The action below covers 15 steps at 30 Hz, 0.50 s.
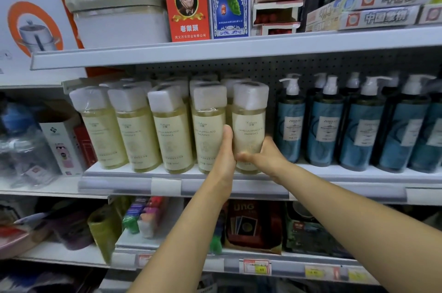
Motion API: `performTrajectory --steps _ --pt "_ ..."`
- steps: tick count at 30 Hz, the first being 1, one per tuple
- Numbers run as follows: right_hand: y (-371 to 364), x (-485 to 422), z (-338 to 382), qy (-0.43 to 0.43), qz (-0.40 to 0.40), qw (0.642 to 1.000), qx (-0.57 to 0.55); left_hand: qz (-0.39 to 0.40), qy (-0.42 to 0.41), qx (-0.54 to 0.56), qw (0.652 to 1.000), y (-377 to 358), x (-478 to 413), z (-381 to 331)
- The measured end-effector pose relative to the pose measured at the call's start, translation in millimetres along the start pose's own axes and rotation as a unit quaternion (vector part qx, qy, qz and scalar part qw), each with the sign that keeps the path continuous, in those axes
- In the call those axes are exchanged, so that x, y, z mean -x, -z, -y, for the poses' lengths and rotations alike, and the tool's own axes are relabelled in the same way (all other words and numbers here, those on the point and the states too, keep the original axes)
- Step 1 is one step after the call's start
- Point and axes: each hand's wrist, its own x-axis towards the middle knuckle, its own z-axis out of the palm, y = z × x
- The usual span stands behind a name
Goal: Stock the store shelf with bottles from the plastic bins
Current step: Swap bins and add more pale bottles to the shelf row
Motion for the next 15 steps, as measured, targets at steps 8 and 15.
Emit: performTrajectory --steps 8,15 --pt "-1 17 -7 -0.009 -0.021 0.998 0.064 -0.106 0.014 -0.047 0.993 13 23 9" --pt "-14 49 4 0.062 -0.131 0.984 0.101 -0.233 0.002 -0.017 0.972 35 54 11"
